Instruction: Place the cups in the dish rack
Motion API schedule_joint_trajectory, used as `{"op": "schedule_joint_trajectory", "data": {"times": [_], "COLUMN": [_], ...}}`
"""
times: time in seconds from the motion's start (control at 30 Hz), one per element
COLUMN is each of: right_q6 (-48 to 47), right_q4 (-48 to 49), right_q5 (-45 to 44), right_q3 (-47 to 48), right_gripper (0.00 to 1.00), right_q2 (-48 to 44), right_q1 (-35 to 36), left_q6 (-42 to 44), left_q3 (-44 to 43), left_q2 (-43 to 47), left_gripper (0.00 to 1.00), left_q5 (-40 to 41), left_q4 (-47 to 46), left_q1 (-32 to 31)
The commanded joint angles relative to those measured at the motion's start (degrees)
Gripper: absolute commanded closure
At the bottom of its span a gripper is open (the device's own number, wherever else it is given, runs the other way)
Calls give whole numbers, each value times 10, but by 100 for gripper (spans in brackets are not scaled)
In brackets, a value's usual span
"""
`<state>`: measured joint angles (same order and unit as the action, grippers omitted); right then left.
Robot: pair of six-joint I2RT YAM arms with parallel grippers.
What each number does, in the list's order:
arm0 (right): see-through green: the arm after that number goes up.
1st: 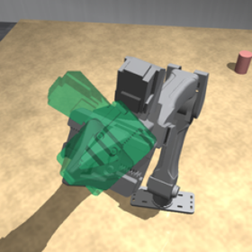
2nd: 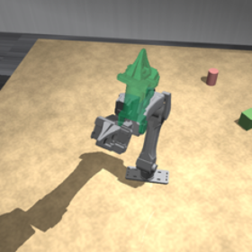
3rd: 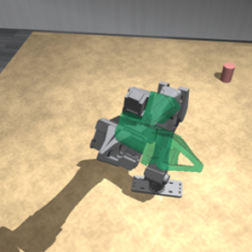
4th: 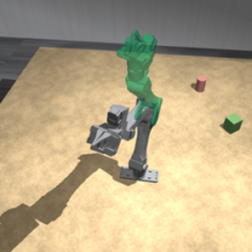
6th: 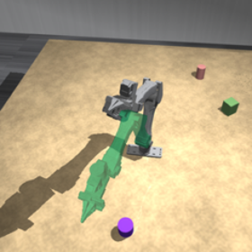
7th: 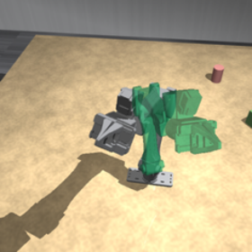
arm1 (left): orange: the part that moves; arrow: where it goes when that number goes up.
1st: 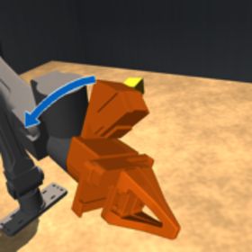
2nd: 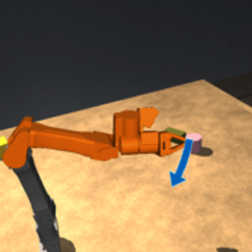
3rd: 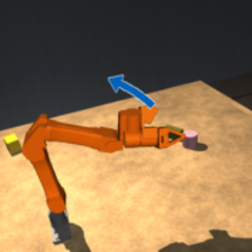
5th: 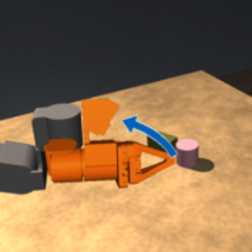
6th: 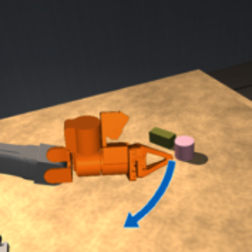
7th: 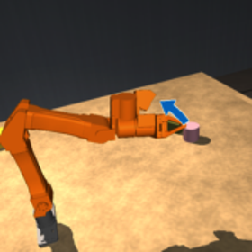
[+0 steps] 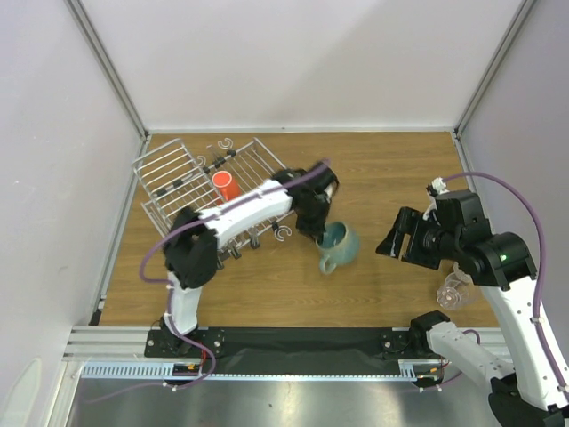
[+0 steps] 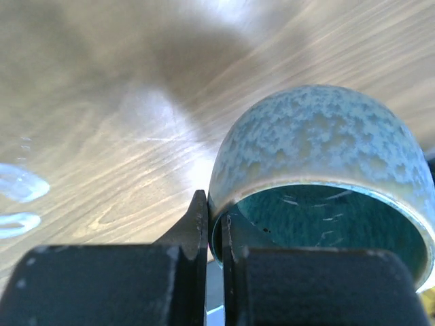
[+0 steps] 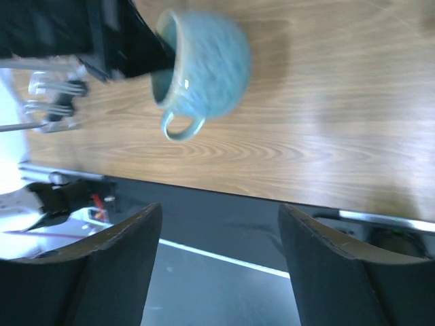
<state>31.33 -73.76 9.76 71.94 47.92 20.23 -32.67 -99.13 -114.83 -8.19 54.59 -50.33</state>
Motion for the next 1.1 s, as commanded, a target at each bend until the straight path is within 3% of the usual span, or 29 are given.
{"op": "schedule_joint_trajectory", "data": {"times": [0.0, 0.07, 0.23, 0.43, 0.6, 0.7, 0.8, 0.87, 0.93, 0.97, 1.0, 1.07], "right_q6": [8, 23, 125, 156, 229, 211, 214, 221, 210, 204, 197, 177], "right_q4": [50, 86, 322, 419, 569, 567, 608, 624, 618, 610, 610, 604], "right_q5": [66, 137, 291, 330, 331, 305, 283, 265, 237, 232, 230, 205], "right_q3": [46, 53, 12, -3, -29, -9, -6, -2, 5, 13, 17, 29], "right_gripper": [22, 19, 12, 9, 16, 21, 33, 58, 100, 100, 100, 100], "right_q2": [13, 14, -11, 16, 30, 59, 75, 82, 101, 109, 126, 141], "right_q1": [-1, -3, -2, 9, 66, 96, 109, 113, 115, 116, 118, 123], "left_q6": [-30, -76, -182, -304, -351, -387, -386, -368, -329, -311, -291, -245], "left_q3": [-34, -2, 81, 169, 187, 211, 215, 221, 209, 200, 188, 163], "left_q2": [155, 211, 306, 392, 413, 429, 444, 458, 461, 461, 458, 458], "left_gripper": [100, 100, 100, 100, 100, 100, 100, 100, 100, 100, 88, 51], "left_q5": [-126, -152, -181, -184, -188, -184, -179, -177, -179, -182, -183, -177], "left_q4": [-108, -180, -344, -516, -539, -574, -564, -550, -504, -484, -459, -378], "left_q1": [59, 73, 91, 104, 104, 103, 104, 106, 116, 119, 128, 139]}}
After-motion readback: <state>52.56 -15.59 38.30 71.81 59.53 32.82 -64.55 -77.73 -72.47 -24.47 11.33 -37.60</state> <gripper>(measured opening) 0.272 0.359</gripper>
